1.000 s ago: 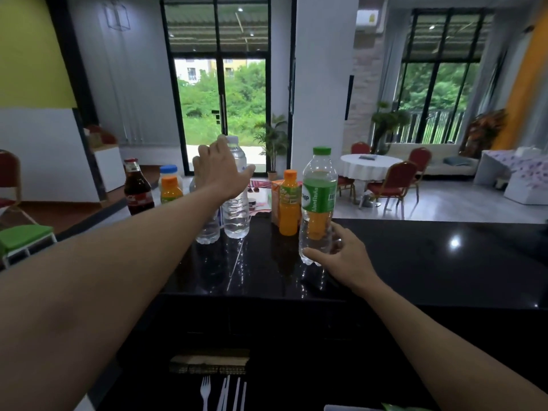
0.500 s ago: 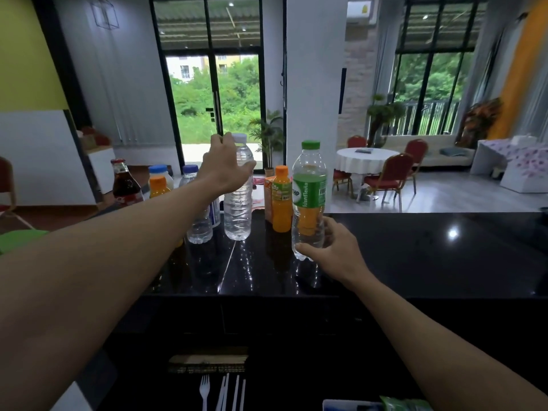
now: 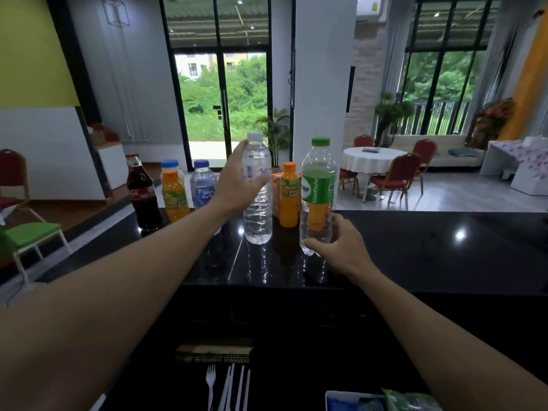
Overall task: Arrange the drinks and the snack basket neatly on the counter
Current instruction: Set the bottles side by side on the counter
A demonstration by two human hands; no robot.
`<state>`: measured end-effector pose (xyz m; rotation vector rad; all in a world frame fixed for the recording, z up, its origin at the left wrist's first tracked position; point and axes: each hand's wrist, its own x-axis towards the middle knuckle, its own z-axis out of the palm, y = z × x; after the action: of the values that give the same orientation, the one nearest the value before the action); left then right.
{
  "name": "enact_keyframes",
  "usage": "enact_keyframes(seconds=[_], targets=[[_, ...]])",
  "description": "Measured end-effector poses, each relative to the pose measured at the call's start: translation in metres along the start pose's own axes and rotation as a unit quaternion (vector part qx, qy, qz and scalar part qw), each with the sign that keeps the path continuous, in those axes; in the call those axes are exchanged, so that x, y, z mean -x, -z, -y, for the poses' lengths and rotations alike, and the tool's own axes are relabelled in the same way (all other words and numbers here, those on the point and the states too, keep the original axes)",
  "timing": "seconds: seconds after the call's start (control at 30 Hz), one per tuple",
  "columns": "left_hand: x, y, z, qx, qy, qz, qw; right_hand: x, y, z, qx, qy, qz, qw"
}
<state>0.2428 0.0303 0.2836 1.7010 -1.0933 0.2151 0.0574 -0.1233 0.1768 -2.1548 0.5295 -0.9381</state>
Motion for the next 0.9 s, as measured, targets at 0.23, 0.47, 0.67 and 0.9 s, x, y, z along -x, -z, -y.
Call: enact_keyframes(seconds=[0.23,0.47,0.67,0.9], targets=[[0.036,-0.022,0.037,0.031,0.030,0.037,0.998,0.003,0.000,0.001,-0.044,-0.002,0.002,0.999],[0.063,-0.037,0.069,0.059,0.084,0.036,0.994,-0.001,-0.002,0.000,-0.071,-0.021,-0.013,0.997],[0.061,-0.038,0.078,0.063,0.098,0.014,0.993,-0.001,-0.001,-0.003,-0.083,-0.040,-0.006,0.996],[0.064,-0.035,0.076,0.088,0.098,0.023,0.991,-0.002,-0.001,-0.002,-0.085,-0.057,-0.001,0.995]])
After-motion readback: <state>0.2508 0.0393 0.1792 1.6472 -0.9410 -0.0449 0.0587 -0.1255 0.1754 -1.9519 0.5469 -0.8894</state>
